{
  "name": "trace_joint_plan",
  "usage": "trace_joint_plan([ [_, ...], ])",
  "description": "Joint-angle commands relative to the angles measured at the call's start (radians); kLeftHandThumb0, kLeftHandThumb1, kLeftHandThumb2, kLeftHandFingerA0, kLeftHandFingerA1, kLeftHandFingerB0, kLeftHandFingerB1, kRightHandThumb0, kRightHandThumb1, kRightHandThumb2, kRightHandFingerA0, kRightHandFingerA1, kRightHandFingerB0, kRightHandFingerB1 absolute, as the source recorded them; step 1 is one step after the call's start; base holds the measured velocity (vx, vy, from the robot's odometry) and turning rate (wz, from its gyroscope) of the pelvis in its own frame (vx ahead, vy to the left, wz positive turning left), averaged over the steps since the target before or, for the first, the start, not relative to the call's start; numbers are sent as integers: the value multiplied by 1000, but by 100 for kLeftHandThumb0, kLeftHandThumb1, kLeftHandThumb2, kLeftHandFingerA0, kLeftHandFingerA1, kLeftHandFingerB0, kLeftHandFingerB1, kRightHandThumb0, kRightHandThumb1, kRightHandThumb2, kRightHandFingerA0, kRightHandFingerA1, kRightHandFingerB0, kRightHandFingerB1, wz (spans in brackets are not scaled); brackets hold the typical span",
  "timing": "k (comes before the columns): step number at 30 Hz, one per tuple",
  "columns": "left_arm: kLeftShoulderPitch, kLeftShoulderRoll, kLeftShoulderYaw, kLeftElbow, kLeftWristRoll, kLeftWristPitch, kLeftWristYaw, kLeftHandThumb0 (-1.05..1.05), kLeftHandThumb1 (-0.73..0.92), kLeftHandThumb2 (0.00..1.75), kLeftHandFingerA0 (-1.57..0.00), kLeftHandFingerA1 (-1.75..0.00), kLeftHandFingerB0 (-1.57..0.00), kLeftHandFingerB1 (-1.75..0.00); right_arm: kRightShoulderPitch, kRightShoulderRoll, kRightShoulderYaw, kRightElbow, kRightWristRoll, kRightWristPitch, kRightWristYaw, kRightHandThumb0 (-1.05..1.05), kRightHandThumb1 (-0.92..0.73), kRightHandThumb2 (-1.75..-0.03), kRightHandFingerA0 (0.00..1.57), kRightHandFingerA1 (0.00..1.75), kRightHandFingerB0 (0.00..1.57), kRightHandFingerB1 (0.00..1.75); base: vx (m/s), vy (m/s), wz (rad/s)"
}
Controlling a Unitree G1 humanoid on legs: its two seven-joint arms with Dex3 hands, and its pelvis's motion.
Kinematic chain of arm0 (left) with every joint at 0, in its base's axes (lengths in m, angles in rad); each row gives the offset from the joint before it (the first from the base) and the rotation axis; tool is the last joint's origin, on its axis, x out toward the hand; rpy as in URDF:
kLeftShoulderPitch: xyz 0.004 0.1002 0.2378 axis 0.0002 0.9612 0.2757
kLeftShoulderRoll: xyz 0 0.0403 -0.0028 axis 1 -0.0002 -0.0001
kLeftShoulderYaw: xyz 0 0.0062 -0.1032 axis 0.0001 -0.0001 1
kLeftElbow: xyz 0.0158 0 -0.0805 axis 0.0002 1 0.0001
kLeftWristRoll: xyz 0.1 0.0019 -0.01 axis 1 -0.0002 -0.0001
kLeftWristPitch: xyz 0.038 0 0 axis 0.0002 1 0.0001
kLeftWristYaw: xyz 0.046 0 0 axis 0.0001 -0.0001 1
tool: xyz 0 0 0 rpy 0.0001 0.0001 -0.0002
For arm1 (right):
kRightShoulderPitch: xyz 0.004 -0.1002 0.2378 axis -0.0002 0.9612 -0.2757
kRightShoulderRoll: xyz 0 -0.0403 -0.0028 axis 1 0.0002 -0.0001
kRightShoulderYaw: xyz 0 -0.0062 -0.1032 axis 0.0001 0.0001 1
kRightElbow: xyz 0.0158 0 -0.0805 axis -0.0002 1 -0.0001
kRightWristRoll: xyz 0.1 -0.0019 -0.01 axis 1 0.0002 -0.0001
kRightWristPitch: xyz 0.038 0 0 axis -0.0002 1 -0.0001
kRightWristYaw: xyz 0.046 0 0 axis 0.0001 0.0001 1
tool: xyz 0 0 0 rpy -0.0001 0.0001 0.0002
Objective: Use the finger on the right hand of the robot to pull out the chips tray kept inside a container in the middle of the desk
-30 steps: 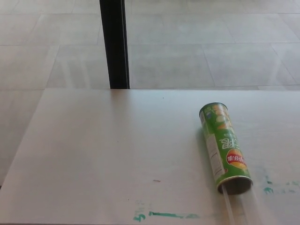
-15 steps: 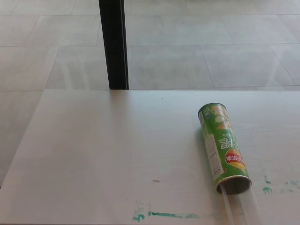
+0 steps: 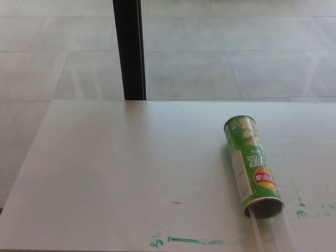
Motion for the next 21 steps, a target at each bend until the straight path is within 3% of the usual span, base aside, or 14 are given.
trace_joint_plan([
  [1,6,18,11,6,-9,-10,-1,-47,71,61,-62,-66,-56,-54,-45,-18,-26,241,42,-53,-224,-13,-65,-59,71,105,8,35,0,0,0],
  [2,5,19,8,5,-7,-9,-1,-47,71,61,-60,-66,-55,-55,-38,-21,-19,247,32,-29,-233,-14,-45,-89,72,96,0,47,0,0,0],
  [3,7,20,11,6,-9,-16,-1,-47,71,61,-62,-68,-58,-56,-40,-27,-9,268,25,-26,-243,-15,-46,-90,73,91,2,48,0,0,0],
  [4,7,21,14,9,-10,-17,0,-48,70,61,-64,-70,-60,-57,-45,-29,-7,288,30,-26,-249,-21,-62,-59,68,98,13,37,0,0,0],
  [6,5,20,15,14,-10,-15,2,-48,70,61,-64,-70,-60,-57,-50,-30,-6,308,41,-27,-255,-21,-62,-59,68,98,13,37,0,0,0],
  [8,12,24,9,1,-5,-11,-4,-48,71,61,-65,-71,-59,-60,-50,-50,27,372,24,-28,-244,-21,-63,-58,77,74,21,39,0,0,0],
  [9,12,24,0,2,5,-15,2,-49,71,61,-66,-71,-58,-57,-58,-48,25,393,57,-39,-211,-15,-47,-93,71,79,12,52,0,0,0],
  [10,12,24,2,3,3,-11,2,-49,71,61,-65,-68,-56,-55,-72,-64,35,430,55,-41,-211,-16,-46,-92,70,78,13,51,0,0,0],
  [11,8,25,1,6,4,-2,1,-48,71,61,-65,-66,-55,-54,-81,-73,50,457,46,-63,-230,-24,-61,-61,75,70,22,41,0,0,0],
  [13,9,25,2,7,2,-2,1,-48,71,61,-65,-66,-55,-54,-88,-84,63,477,52,-75,-237,-24,-61,-61,75,70,22,41,0,0,0],
  [14,12,25,2,5,2,-8,-3,-49,71,61,-64,-69,-58,-56,-92,-86,76,508,72,-118,-215,-15,-44,-89,77,83,17,53,0,0,0],
  [15,12,25,2,5,2,-8,-3,-49,71,61,-64,-69,-58,-56,-93,-90,82,517,77,-125,-218,-15,-44,-89,77,83,17,53,0,0,0],
  [16,3,24,3,7,1,-5,-4,-49,70,61,-65,-69,-58,-56,-99,-97,93,531,79,-137,-217,-22,-62,-61,76,76,25,43,0,0,0],
  [21,-2,19,8,13,-4,0,2,-48,69,61,-65,-70,-59,-58,-102,-109,109,558,122,-148,-173,-18,-64,-61,76,76,34,45,0,0,0],
])
